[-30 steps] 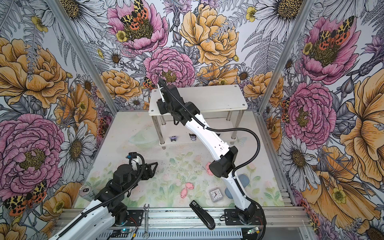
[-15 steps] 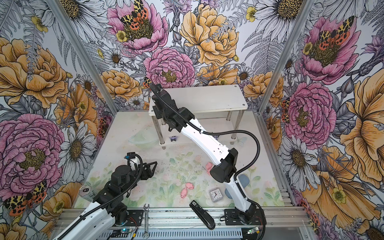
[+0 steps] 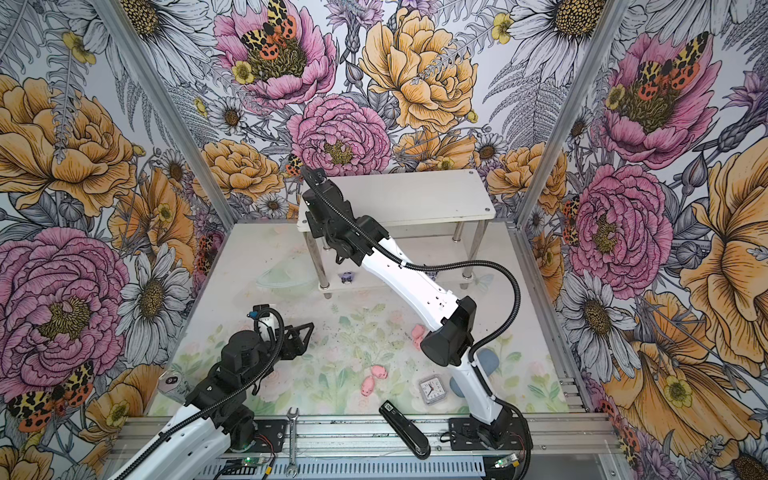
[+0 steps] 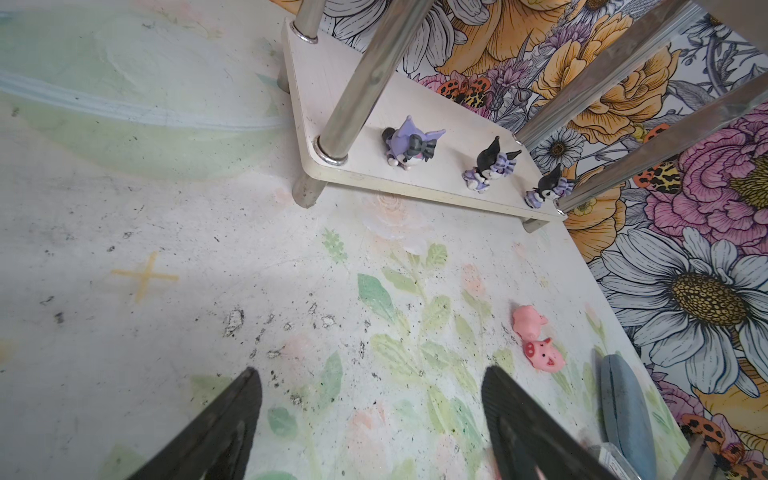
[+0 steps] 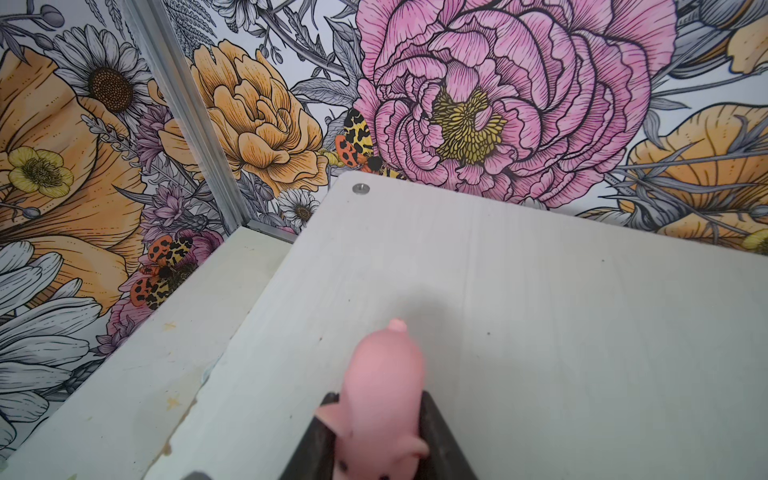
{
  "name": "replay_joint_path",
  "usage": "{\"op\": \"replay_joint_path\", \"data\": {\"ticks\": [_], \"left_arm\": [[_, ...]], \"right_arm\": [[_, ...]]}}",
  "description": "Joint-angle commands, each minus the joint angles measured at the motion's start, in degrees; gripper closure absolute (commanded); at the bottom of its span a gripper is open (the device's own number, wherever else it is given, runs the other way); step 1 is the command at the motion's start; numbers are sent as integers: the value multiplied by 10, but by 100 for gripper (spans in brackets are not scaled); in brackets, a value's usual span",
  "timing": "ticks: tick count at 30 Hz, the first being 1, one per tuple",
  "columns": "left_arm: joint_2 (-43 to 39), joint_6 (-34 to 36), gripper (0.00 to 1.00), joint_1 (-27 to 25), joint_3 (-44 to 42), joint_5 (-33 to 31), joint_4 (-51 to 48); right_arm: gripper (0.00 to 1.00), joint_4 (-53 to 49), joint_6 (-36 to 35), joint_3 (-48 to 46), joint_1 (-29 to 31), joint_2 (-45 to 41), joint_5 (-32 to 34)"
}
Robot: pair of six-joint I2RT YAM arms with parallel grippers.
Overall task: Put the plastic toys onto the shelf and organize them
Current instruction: 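Set the pink pig on the shelf top and open the right gripper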
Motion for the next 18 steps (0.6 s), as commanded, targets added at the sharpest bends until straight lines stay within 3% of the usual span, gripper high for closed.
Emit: {"op": "replay_joint_path", "data": {"ticks": [1,6,18], "left_arm": [[-3,2,15,6,-8,12,1],[-2,3,15,7,-8,12,3],[3,4,14,8,-8,14,7]], "right_arm": [[62,-34,12,-17,8,-26,-9],[49,-34,18,-28,9,-39,-20],[44,-34,25,-60,12,-113,-80]]}}
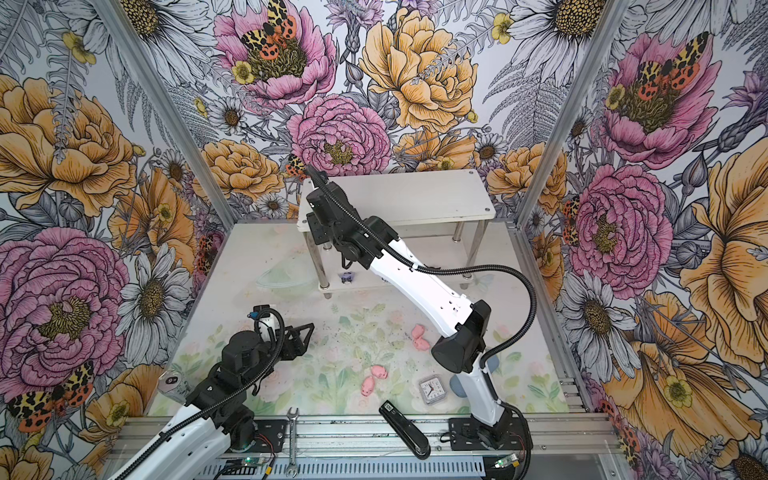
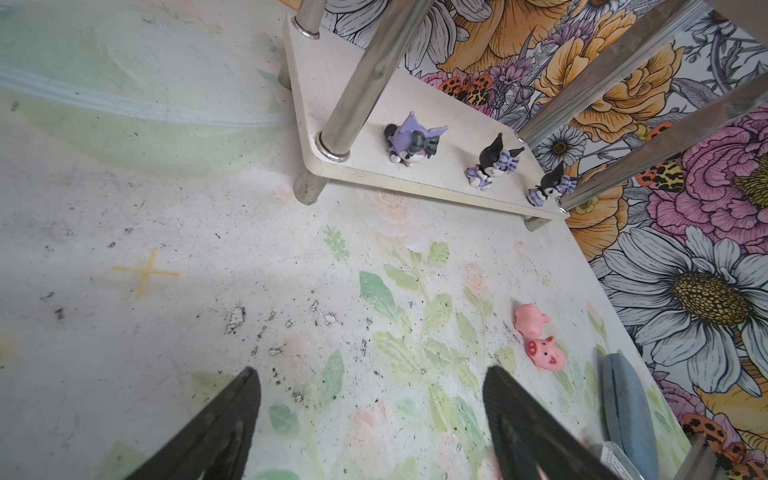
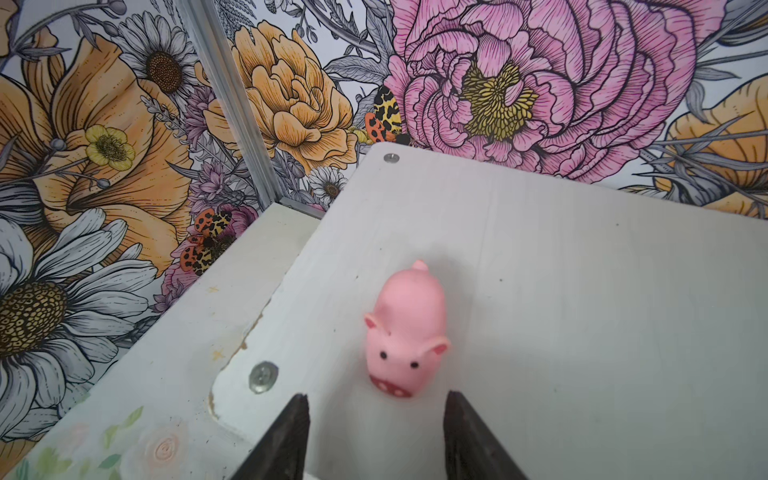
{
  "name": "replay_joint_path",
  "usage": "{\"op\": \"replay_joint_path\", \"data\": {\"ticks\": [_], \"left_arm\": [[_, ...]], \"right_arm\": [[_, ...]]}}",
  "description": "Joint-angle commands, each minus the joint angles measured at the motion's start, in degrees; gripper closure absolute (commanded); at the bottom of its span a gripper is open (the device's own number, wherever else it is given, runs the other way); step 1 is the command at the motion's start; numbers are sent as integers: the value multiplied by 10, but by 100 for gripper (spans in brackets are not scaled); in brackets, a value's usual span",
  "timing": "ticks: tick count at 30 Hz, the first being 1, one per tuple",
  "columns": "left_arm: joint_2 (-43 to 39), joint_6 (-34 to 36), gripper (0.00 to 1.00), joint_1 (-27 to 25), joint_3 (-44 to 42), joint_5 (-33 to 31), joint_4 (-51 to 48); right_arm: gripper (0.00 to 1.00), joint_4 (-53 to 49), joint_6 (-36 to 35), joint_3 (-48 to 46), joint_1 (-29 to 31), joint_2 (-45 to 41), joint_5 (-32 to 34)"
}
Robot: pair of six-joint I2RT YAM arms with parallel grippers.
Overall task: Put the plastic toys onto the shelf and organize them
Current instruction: 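Set the pink pig on the shelf top and open the right gripper, then move the right gripper down to a second pink pig on the table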
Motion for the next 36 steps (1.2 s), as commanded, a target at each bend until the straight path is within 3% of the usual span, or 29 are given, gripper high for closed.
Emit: {"op": "replay_joint_path", "data": {"ticks": [1,6,9,11,14,16,18,22,28,31,36], "left_arm": [[3,5,14,7,-6,13,7],[4,5,14,7,-6,13,7],[3,5,14,7,-6,14,8],[4,5,14,7,-6,15,8],[4,6,14,7,-7,18,10],[9,15,20,6,-7,43,21],[19,20,24,-1,-1,59,21],[32,20,26,-46,6,52,17],[43,9,25,-183,5,-41,8],[57,0,25,-227,3,-68,6],[81,-6,24,-238,8,-107,-2]], "right_arm": [[43,-2,9,-3,4,-44,-26],[42,-1,3,-7,3,-59,-30],[47,-2,-5,2,-4,-55,-31],[54,-1,-4,5,-11,-52,-45],[77,-2,-1,-4,-15,-59,-64],[89,-2,0,-23,-14,-72,-76],[93,0,-4,-57,-12,-93,-86],[93,34,-4,-192,0,-175,-89],[89,93,34,-466,17,-349,-70],[89,93,43,-579,21,-417,-99],[89,90,61,-734,30,-479,-153]]}}
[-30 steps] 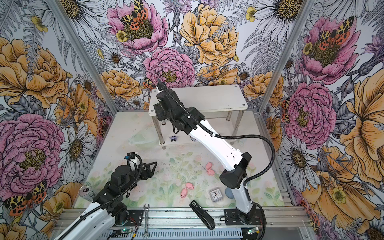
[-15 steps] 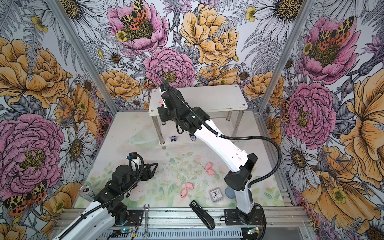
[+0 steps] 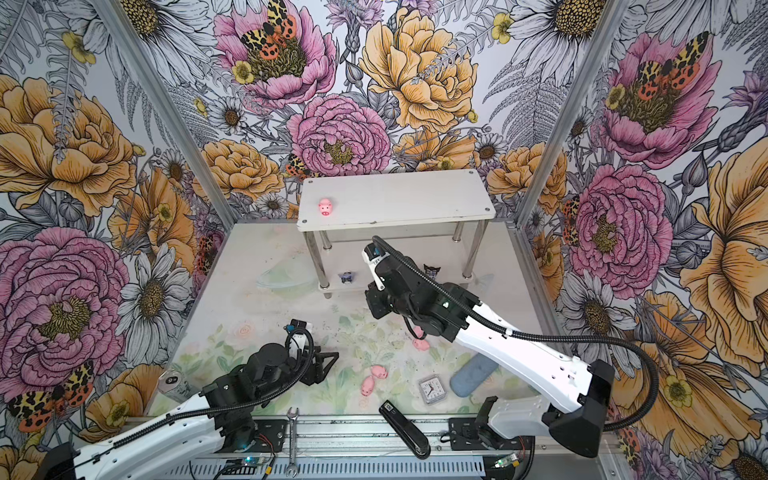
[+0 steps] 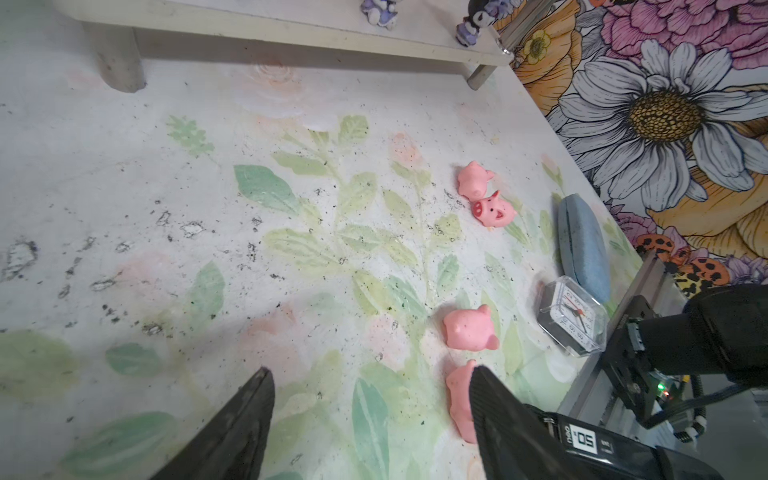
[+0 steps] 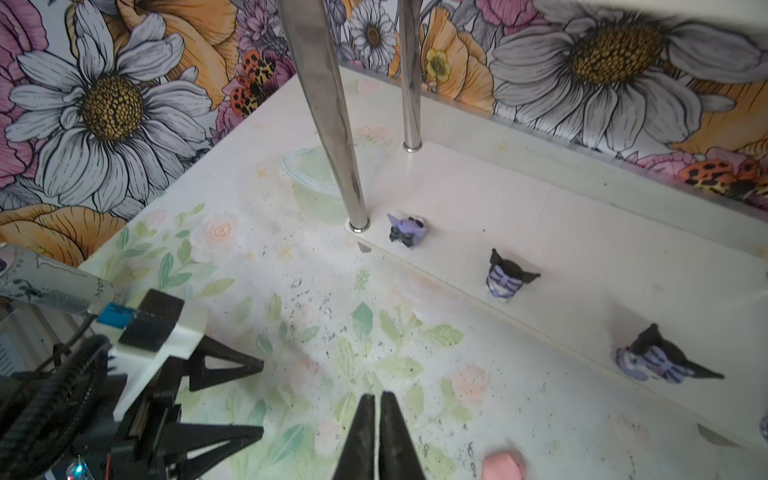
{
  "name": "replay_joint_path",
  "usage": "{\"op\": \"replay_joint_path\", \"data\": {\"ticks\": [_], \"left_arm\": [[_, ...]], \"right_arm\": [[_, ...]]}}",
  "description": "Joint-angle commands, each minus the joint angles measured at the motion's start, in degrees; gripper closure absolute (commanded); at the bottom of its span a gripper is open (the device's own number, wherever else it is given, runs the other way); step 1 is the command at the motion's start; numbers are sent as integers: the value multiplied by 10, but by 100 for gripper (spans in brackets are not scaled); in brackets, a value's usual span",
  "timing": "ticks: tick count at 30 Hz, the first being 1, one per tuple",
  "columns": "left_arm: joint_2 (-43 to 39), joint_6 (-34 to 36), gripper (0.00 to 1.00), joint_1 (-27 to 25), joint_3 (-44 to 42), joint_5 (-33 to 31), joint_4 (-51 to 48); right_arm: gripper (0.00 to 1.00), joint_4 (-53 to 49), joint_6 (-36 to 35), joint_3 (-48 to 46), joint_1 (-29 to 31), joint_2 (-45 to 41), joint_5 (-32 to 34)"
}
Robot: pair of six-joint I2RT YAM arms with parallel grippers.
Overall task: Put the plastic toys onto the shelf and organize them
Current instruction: 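Move the right gripper down to a second pink pig on the table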
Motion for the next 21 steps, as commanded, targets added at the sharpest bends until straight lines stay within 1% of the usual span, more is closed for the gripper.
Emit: {"op": "replay_joint_path", "data": {"ticks": [1,3,4,6,8,11,16,21], "left_arm": [[9,-14,24,-2,11,-55,-1],[16,-19,24,4,15,-55,10],[21,-20,23,6,16,-49,21],[35,-25,23,7,17,-37,39],[62,-30,24,6,18,-24,57],[108,-36,24,3,23,-14,69],[157,-41,24,-1,30,-10,93],[176,-41,23,-2,38,-11,105]], "right_arm": [[82,8,29,-83,7,-15,-42],[60,9,31,-124,13,-15,-60],[53,9,30,-143,21,-10,-62],[46,9,36,-169,38,11,-62],[45,9,35,-185,58,43,-61],[41,18,35,-201,85,83,-42],[37,55,40,-227,92,113,-42],[37,96,43,-242,92,143,-62]]}}
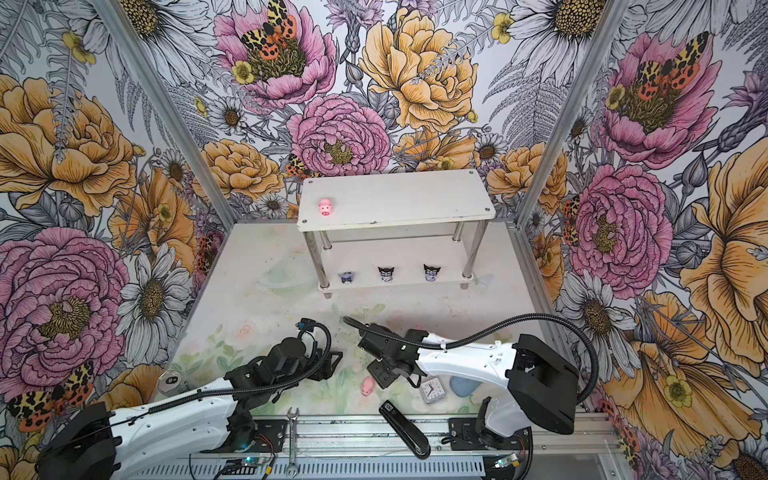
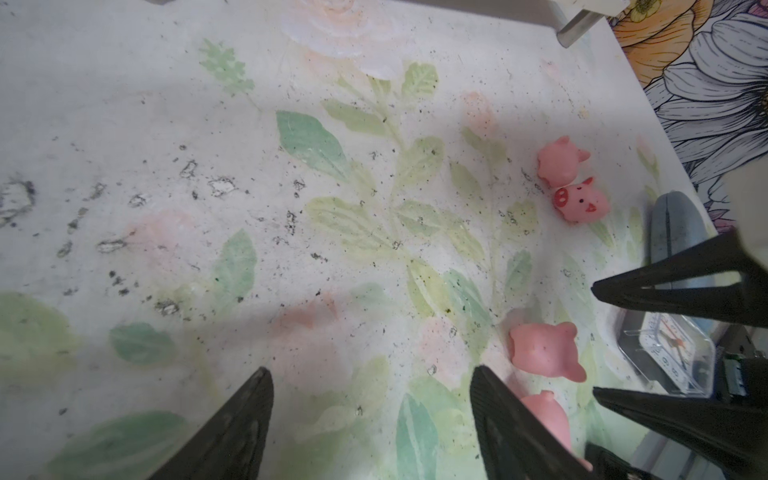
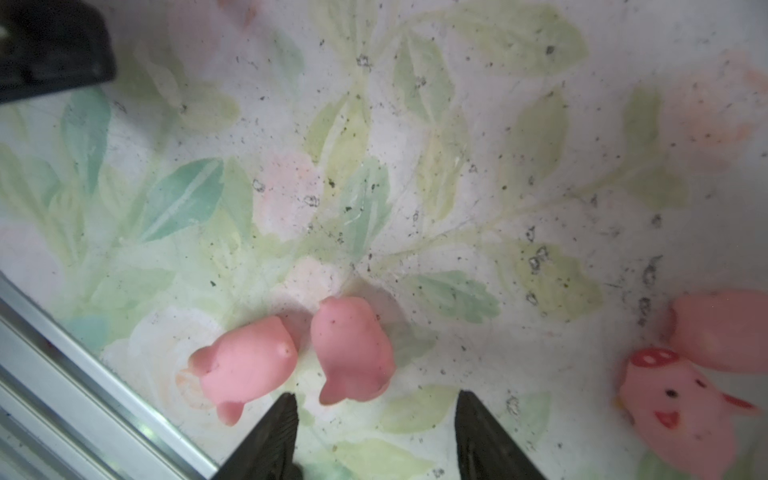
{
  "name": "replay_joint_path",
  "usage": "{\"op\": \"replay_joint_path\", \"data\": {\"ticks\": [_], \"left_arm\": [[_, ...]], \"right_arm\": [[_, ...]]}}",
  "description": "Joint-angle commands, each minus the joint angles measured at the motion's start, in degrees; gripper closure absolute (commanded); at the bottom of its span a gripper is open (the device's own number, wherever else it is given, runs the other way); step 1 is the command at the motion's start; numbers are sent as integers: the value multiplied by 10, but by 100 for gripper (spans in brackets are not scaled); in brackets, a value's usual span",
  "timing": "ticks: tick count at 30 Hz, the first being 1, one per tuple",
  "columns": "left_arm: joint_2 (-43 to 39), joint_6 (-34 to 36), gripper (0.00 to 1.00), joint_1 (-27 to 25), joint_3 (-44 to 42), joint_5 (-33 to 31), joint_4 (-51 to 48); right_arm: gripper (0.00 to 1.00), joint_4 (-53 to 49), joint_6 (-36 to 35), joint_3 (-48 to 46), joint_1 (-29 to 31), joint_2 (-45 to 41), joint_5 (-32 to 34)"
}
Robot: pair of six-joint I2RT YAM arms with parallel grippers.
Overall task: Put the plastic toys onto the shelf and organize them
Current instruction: 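Move the right gripper down to a second pink pig on the table, then close the right gripper on the second pink pig and lift, then carry the second pink pig onto the shelf top beside the first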
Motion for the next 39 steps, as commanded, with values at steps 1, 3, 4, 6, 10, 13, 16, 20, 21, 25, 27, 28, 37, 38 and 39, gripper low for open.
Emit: {"op": "replay_joint_path", "data": {"ticks": [1,3,4,6,10,13,16,20,21,25,27,28,37,38,39], "left_arm": [[8,-7,23,-3,21,8,33],[13,-8,23,-3,22,10,37],[15,-9,23,-3,22,12,40],[22,-10,23,-3,22,14,43],[34,-12,23,-3,19,15,50],[37,-15,23,-3,16,17,59],[36,-16,23,-3,14,17,66],[34,-15,23,-3,12,13,74],[36,-14,22,-3,12,11,76],[46,-9,22,-3,12,3,81],[54,-6,22,-3,15,0,81],[59,-3,22,-4,17,0,83],[86,8,22,-4,30,1,113],[88,9,22,-4,31,1,114],[90,12,22,-4,32,0,114]], "right_arm": [[38,50,12,-8,0,22,-9],[40,59,12,-13,0,31,-5],[42,64,13,-15,0,34,-5],[46,73,15,-19,-1,38,2],[54,94,26,-31,-8,43,4],[70,104,40,-38,-11,40,7],[82,103,56,-37,-16,22,13],[85,46,84,-7,-36,-20,24],[86,14,88,15,-42,-33,33],[93,-99,68,126,-59,-76,71],[94,-159,52,201,-70,-81,92],[94,-187,43,247,-77,-76,105],[93,-326,-52,699,-123,61,185],[93,-337,-63,750,-129,88,185],[93,-345,-70,792,-135,110,185]]}}
